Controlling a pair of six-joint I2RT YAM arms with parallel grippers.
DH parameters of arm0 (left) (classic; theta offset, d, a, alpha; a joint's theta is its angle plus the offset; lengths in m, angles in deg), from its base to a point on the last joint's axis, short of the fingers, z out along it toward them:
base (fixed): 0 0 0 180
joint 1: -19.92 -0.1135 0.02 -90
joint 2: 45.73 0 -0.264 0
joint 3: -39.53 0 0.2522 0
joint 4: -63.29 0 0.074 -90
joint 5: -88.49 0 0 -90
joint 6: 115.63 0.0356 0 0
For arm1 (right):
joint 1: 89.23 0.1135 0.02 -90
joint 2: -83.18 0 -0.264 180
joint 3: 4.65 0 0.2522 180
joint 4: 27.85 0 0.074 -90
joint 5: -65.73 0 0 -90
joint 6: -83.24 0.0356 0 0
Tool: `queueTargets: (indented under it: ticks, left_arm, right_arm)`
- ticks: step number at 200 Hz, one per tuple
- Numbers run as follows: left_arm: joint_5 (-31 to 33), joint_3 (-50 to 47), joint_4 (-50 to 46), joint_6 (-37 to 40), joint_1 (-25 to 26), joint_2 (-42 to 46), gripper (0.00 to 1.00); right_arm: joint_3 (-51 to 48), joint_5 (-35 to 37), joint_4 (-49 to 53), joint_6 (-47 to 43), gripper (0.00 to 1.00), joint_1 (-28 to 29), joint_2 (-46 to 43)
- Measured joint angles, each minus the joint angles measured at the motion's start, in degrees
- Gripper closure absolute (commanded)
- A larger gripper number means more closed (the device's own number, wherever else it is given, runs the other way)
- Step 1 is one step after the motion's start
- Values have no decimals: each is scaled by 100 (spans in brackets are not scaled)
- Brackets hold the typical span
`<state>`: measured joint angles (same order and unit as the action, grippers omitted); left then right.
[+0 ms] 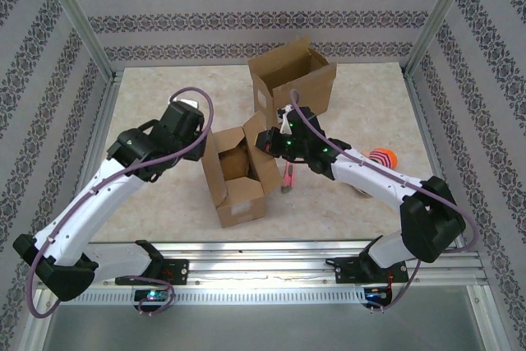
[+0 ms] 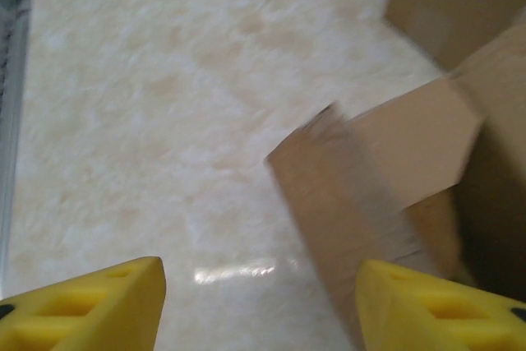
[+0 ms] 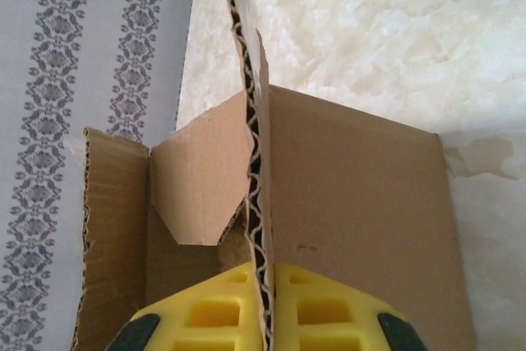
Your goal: Unpack the express box
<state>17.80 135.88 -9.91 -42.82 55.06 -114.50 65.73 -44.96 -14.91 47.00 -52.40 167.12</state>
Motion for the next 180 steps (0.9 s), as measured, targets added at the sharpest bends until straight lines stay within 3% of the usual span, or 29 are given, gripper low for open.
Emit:
queueTargets:
  ticks: [38,68,117,180]
  left_arm:
    - [-1027,872,431,859,9,-605,28]
    - [-1681,938,719,1491,98,-1207,25]
    - [-2081,673,1043,2100,155,-1681,41]
    - [-2083,433,1200,2415,157,-2164,42]
  right_arm:
    - [7,-74,72,-114,100,-46,-4]
    - [7,-131,87,-151,100,-85,-4]
    - [7,-229,155,-168,100,-149,-46]
    - [4,-297,149,-168,100,-151,-46]
